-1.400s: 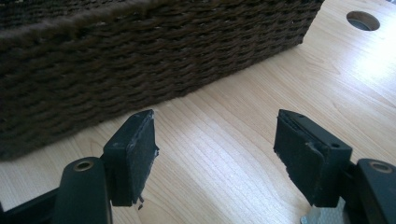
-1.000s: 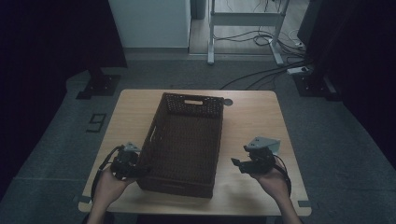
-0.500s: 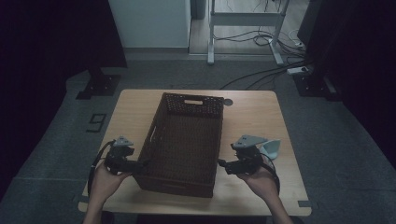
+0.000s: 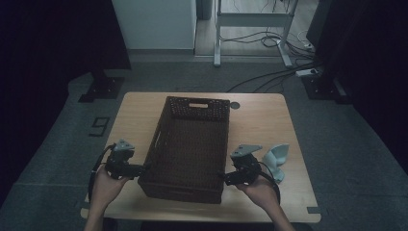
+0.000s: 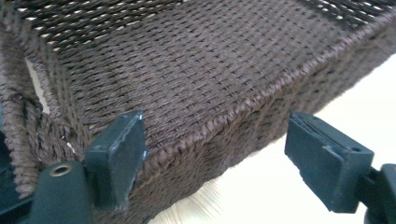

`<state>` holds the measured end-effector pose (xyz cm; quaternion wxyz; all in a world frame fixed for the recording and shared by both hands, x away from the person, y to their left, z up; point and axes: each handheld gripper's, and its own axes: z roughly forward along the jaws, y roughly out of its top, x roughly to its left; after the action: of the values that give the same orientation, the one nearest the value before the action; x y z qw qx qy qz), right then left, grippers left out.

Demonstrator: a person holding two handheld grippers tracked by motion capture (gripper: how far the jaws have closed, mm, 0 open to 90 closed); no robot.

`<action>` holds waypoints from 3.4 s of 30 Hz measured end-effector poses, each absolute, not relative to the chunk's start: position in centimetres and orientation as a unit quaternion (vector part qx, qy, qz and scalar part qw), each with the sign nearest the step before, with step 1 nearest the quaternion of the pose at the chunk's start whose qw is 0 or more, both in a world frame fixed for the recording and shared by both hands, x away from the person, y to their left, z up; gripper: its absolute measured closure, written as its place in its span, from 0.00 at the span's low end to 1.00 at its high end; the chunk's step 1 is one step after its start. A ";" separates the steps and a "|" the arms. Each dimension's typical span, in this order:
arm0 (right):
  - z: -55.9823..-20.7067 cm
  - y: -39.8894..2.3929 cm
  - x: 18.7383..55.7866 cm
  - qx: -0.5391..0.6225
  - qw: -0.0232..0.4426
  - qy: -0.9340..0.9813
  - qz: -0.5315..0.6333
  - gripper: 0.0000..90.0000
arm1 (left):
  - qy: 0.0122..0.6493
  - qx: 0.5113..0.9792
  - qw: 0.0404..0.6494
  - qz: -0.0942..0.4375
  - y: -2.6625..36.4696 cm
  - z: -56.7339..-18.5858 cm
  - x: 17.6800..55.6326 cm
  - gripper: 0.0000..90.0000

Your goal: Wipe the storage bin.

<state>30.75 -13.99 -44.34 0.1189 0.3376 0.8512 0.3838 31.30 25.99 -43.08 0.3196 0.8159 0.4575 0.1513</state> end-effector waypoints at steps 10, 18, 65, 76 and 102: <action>-43.9 -17.8 31.7 0.374 0.147 0.841 0.363 0.37 | 0.449 0.818 0.327 0.150 25.5 -42.5 31.1 0.16; -43.9 -21.5 33.7 0.405 0.167 0.823 0.362 0.57 | 0.451 0.818 0.326 0.150 25.7 -42.5 31.2 0.16; -44.7 -23.9 29.1 0.428 0.182 0.809 0.359 0.38 | 0.445 0.834 0.291 0.144 27.2 -44.9 32.4 0.16; -44.6 -23.9 32.6 0.442 0.179 0.802 0.358 0.36 | 0.446 0.833 0.300 0.132 28.4 -46.0 33.5 0.16; -47.2 -22.2 24.2 0.362 0.126 0.849 0.364 0.35 | 0.383 0.876 0.251 0.154 24.2 -46.0 31.7 0.21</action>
<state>24.19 -22.21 -47.18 0.1256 0.3622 0.8487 0.3643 31.66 24.21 -45.97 0.2505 0.8759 0.3825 0.1538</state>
